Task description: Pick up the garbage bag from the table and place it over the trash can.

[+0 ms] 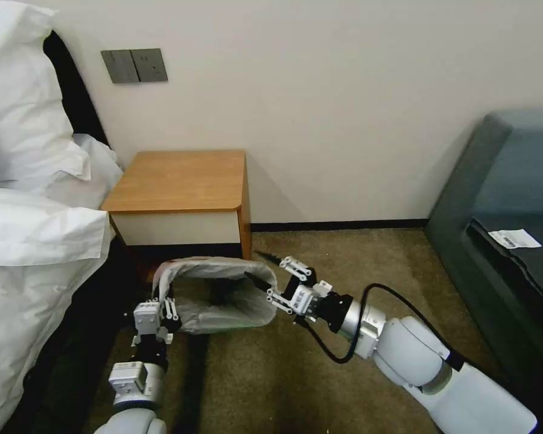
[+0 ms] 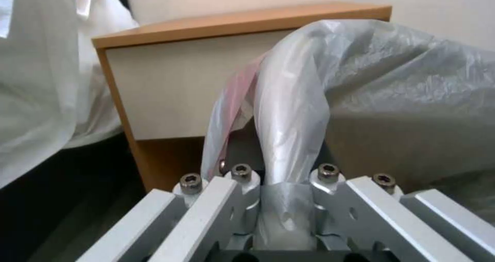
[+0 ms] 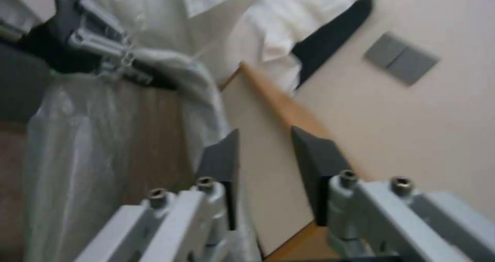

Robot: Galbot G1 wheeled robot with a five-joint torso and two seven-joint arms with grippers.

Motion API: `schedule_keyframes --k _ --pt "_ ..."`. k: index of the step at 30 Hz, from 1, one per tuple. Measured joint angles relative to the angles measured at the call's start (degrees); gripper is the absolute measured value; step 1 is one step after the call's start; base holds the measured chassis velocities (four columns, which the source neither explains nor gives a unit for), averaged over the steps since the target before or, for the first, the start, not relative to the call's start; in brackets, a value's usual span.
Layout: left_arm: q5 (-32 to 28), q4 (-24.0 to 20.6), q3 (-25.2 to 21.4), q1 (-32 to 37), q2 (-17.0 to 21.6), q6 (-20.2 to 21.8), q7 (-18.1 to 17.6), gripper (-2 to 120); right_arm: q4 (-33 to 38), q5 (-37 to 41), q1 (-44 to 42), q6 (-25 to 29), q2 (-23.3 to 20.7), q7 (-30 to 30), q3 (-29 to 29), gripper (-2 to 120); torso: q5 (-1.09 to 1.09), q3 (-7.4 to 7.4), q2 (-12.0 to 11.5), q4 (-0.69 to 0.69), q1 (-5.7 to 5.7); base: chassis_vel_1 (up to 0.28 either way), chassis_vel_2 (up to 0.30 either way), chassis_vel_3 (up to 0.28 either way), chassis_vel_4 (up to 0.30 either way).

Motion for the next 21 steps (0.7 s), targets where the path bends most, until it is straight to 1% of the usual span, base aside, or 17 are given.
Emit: schedule_keyframes --k 1,2,6,7,8,10,11,14,15,18,19,21 --pt "0.68 0.05 0.05 0.18 -0.15 -0.04 0.00 6 -0.32 1.25 1.06 -2.10 -0.20 -0.39 -1.55 20 0.00 0.00 0.00 0.00 0.01 0.000 0.000 0.000 0.000" --pt "0.68 0.05 0.05 0.18 -0.15 -0.04 0.00 6 -0.32 1.25 1.06 -2.10 -0.20 -0.39 -1.55 20 0.00 0.00 0.00 0.00 0.01 0.000 0.000 0.000 0.000" --pt "2.54 0.20 0.09 0.38 -0.48 -0.04 -0.11 6 -0.85 6.66 3.99 -9.81 -0.24 -0.48 -6.69 2 0.00 0.00 0.00 -0.01 0.00 0.000 0.000 0.000 0.000" --pt "2.54 0.20 0.09 0.38 -0.48 -0.04 -0.11 6 -0.85 6.66 3.99 -9.81 -0.24 -0.48 -6.69 2 0.00 0.00 0.00 -0.01 0.00 0.000 0.000 0.000 0.000" --pt "2.68 0.20 0.18 0.36 -0.61 -0.02 -0.13 6 -1.29 7.87 5.01 -11.15 0.01 -0.46 -8.04 0 0.00 0.00 0.00 -0.01 0.00 0.000 0.000 0.000 0.000" --pt "3.20 0.20 0.47 0.33 -0.85 0.06 -0.14 6 -2.71 9.79 7.58 -12.85 0.69 -0.43 -10.72 0 -0.01 0.00 0.00 -0.01 0.00 0.000 0.000 0.000 0.000" --pt "3.20 0.20 0.47 0.33 -0.85 0.06 -0.14 6 -2.71 9.79 7.58 -12.85 0.69 -0.43 -10.72 0 -0.01 0.00 0.00 -0.01 0.00 0.000 0.000 0.000 0.000" --pt "4.49 0.34 0.80 0.34 -0.93 0.07 -0.16 6 -6.11 11.22 12.64 -14.18 2.42 -0.14 -15.45 0 -0.01 0.00 0.00 0.00 0.00 0.000 0.000 0.000 0.000" --pt "4.49 0.34 0.80 0.34 -0.93 0.07 -0.16 6 -6.11 11.22 12.64 -14.18 2.42 -0.14 -15.45 0 -0.01 0.00 0.00 0.00 0.00 0.000 0.000 0.000 0.000" --pt "5.26 0.43 1.46 0.68 -0.94 -0.22 -0.18 6 -9.97 11.13 16.47 -14.53 4.86 -0.44 -19.18 0 -0.01 0.00 0.00 0.00 0.01 0.000 0.000 0.000 0.000" --pt "5.26 0.43 1.46 0.68 -0.94 -0.22 -0.18 6 -9.97 11.13 16.47 -14.53 4.86 -0.44 -19.18 0 -0.01 0.00 0.00 0.00 0.01 0.000 0.000 0.000 0.000" --pt "5.95 0.20 2.05 1.01 -0.96 -0.42 -0.18 6 -12.89 10.88 18.28 -14.51 6.83 -0.81 -21.22 0 -0.01 0.00 0.00 -0.01 0.00 0.000 0.000 0.000 0.000"
